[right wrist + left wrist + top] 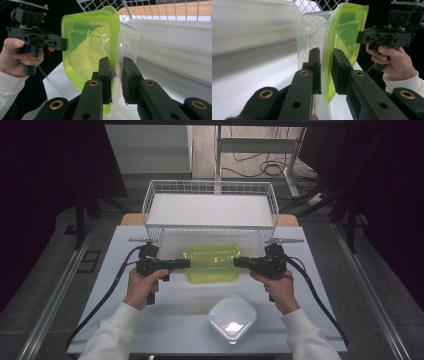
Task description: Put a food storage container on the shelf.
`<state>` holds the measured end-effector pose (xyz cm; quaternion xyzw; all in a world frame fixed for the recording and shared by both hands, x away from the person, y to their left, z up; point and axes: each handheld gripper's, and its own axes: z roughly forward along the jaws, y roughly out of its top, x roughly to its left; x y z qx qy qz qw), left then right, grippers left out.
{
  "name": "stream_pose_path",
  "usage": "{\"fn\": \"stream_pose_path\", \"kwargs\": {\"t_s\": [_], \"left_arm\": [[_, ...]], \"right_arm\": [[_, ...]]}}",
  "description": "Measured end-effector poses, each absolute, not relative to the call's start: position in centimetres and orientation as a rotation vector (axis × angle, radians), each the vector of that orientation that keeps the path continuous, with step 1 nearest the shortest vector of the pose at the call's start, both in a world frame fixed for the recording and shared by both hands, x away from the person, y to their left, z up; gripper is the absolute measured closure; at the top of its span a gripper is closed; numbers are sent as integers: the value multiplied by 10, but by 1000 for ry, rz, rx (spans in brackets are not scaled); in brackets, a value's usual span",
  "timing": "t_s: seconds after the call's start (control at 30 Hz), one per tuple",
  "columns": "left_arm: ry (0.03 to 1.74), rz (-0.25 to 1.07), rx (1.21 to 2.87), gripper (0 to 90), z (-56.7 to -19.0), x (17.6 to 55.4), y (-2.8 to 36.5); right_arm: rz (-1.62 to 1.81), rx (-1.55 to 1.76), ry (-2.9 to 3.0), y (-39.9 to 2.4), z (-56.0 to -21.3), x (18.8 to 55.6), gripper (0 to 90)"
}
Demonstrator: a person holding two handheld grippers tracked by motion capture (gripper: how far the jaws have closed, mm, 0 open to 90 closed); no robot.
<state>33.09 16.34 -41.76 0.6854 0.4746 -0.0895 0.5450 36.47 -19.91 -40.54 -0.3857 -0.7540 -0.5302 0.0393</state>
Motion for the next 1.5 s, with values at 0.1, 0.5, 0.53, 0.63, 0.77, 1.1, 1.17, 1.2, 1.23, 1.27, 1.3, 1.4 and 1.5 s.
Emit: {"fn": "stream_pose_path", "kwargs": {"t_s": [0.1,0.5,0.53,0.63,0.77,1.1,1.17,1.2,1.23,1.27,1.3,1.4,1.5], "left_arm": [[1119,-192,1635,793,-409,329,163],[1079,-156,1630,794,-373,333,162],[1076,-153,1629,794,-371,334,162],[1059,-131,1633,795,-355,337,164],[1033,-110,1630,796,-338,340,164],[1030,-70,1627,801,-308,362,166],[1023,-74,1630,800,-303,368,166],[1020,-73,1632,800,-300,373,166],[1020,-69,1635,801,-298,377,167],[1020,-71,1634,801,-296,380,167],[1020,-75,1633,801,-294,385,168],[1013,-71,1635,802,-291,394,170],[1016,-81,1629,802,-292,402,173]], "right_arm": [[-1640,-1174,-2310,-199,-402,364,786],[-1725,-1135,-2313,-201,-367,367,786],[-1725,-1135,-2313,-201,-367,367,786],[-1756,-1117,-2314,-201,-355,369,785],[-1795,-1094,-2337,-200,-336,371,785],[-1798,-1093,-2367,-196,-302,391,787],[-1807,-1092,-2358,-196,-297,397,787],[-1814,-1089,-2355,-196,-295,400,787],[-1816,-1089,-2357,-196,-292,404,787],[-1819,-1087,-2356,-196,-290,407,786],[-1821,-1088,-2352,-196,-289,410,786],[-1824,-1088,-2344,-194,-285,421,786],[-1815,-1082,-2347,-192,-282,428,785]]}}
